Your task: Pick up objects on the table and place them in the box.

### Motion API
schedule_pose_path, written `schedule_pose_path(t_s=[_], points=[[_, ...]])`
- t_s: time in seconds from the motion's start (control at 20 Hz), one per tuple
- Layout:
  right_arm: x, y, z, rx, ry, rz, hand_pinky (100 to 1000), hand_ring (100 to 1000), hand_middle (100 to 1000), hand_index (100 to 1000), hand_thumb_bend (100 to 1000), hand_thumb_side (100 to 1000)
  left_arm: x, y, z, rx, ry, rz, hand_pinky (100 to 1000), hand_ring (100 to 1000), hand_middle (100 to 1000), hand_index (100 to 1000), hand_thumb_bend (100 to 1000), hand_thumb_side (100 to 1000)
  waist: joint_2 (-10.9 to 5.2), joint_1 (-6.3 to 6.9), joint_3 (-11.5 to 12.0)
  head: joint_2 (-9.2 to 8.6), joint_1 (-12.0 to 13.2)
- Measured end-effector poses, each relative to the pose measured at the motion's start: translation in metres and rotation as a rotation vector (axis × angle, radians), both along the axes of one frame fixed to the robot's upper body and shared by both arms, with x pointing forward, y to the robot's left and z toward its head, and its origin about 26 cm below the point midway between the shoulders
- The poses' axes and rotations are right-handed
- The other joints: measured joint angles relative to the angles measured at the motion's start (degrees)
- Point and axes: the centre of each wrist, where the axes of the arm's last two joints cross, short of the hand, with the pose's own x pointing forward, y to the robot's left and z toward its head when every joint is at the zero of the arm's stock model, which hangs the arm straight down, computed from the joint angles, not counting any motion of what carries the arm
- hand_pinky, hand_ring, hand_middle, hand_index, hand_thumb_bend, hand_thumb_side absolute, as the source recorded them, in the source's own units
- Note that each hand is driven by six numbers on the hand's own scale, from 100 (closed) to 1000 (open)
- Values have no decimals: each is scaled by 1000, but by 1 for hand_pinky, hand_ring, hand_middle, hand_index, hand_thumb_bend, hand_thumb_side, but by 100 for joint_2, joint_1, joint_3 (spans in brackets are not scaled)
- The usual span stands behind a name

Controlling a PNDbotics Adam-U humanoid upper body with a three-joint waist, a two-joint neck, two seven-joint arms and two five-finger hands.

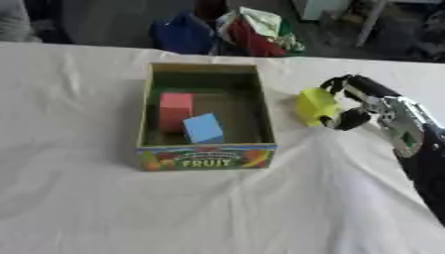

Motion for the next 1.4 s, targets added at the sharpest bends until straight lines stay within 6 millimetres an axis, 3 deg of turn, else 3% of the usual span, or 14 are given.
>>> schedule_pose_path(t_s=[0.3,0.8,1.15,1.35,1.4], points=[[-1,11,14,15,-63,47,737,828,611,636,267,100,0,0,-1,-1,3,1,675,614,630,822,261,875,-2,-29,-74,21,2],[-12,31,64,45,-198,169,737,826,614,640,229,100,0,3,-6,-2,21,11,676,612,631,822,254,876,-94,-85,-157,47,12],[-10,64,99,38,-257,293,744,829,622,650,219,100,0,3,-7,-4,24,10,676,613,632,823,250,877,-157,-123,-173,68,11],[-3,91,109,21,-248,370,746,831,624,653,216,100,0,3,-7,-4,26,6,675,612,633,823,246,878,-200,-133,-134,86,-10],[0,98,110,16,-242,387,747,831,623,654,302,100,0,3,-7,-4,26,5,675,612,633,823,246,878,-208,-133,-128,87,-21]])
